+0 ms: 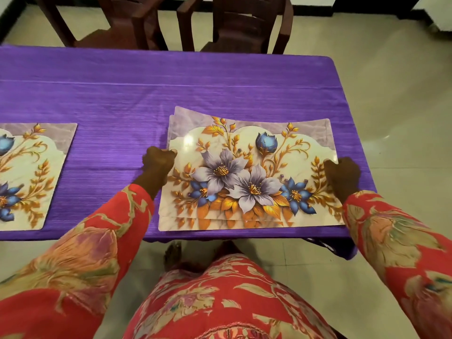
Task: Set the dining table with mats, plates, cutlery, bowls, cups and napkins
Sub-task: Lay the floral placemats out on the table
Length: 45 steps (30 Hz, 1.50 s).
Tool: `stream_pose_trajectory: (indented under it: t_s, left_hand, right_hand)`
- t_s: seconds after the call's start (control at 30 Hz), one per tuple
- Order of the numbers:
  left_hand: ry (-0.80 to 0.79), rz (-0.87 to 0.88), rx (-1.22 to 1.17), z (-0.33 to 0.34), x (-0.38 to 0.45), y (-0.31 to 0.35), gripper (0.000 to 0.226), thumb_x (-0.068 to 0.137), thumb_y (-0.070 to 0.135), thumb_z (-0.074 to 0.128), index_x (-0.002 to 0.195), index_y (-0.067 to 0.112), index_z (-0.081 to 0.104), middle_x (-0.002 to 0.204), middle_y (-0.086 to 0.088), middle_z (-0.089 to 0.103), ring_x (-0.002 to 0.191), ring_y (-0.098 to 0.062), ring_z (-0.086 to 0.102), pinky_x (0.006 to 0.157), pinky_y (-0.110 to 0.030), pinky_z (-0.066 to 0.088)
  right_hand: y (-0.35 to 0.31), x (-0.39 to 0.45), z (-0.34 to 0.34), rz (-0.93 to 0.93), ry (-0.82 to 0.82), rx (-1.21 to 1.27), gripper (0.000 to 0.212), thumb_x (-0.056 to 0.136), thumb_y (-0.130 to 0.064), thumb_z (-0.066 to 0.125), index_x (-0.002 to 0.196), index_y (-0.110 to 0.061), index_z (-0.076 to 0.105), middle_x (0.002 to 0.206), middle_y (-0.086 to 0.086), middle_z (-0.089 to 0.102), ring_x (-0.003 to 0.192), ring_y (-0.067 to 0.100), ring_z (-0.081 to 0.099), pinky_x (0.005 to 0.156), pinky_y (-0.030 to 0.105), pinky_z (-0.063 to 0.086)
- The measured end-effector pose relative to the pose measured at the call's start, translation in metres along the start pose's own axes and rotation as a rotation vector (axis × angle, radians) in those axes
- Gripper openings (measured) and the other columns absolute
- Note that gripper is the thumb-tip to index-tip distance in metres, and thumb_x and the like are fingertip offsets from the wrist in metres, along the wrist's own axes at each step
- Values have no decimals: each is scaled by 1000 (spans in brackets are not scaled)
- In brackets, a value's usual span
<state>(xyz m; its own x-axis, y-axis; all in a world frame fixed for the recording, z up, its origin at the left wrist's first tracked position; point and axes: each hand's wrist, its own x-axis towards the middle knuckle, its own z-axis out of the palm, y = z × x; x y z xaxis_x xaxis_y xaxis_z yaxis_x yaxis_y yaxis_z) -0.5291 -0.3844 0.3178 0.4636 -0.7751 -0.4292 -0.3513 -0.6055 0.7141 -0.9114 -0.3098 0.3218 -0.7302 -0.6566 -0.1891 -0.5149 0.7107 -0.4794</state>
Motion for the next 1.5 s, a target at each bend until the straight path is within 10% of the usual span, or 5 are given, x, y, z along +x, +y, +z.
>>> stream_pose_trajectory:
  t_s: [0.2, 0.43, 0.57, 0.83, 1.5]
  left_hand:
    - [2, 73, 69, 11, -6, 32, 45, 93, 22, 53, 126, -5, 38, 129, -25, 51, 117, -39, 52, 93, -41, 46]
    - [-157, 111, 31, 1, 8, 14, 37, 85, 25, 69, 58, 7, 51, 60, -17, 49, 71, -26, 51, 57, -36, 45]
    - [-131, 97, 312, 5, 7, -1, 43, 93, 36, 53, 106, -4, 62, 115, -28, 59, 111, -42, 53, 88, -41, 44]
    - [-65, 37, 389, 13, -5, -2, 46, 97, 35, 43, 129, 2, 48, 138, -28, 37, 130, -40, 32, 107, -40, 25]
    - [-72, 65, 408, 5, -2, -19, 43, 92, 37, 46, 111, 3, 62, 118, -18, 62, 120, -36, 39, 98, -41, 35]
  right_hand:
    - [-11, 5, -7, 47, 0, 4, 57, 81, -37, 44, 114, 8, 53, 122, 28, 53, 114, 42, 50, 92, 43, 41]
    - [-8, 16, -6, 83, -64, 5, 44, 93, -22, 45, 124, 9, 46, 131, 29, 48, 123, 43, 44, 98, 42, 36]
    - [-7, 16, -6, 88, -91, 6, 43, 93, -23, 46, 122, 8, 47, 129, 28, 49, 120, 42, 46, 94, 40, 38]
    - [-1, 9, -5, 75, -71, 16, 42, 92, -23, 47, 119, 10, 48, 126, 29, 50, 118, 43, 47, 92, 39, 38]
    - [5, -7, -7, 56, -28, -13, 41, 92, -27, 46, 110, 8, 54, 117, 27, 56, 109, 43, 52, 80, 37, 38]
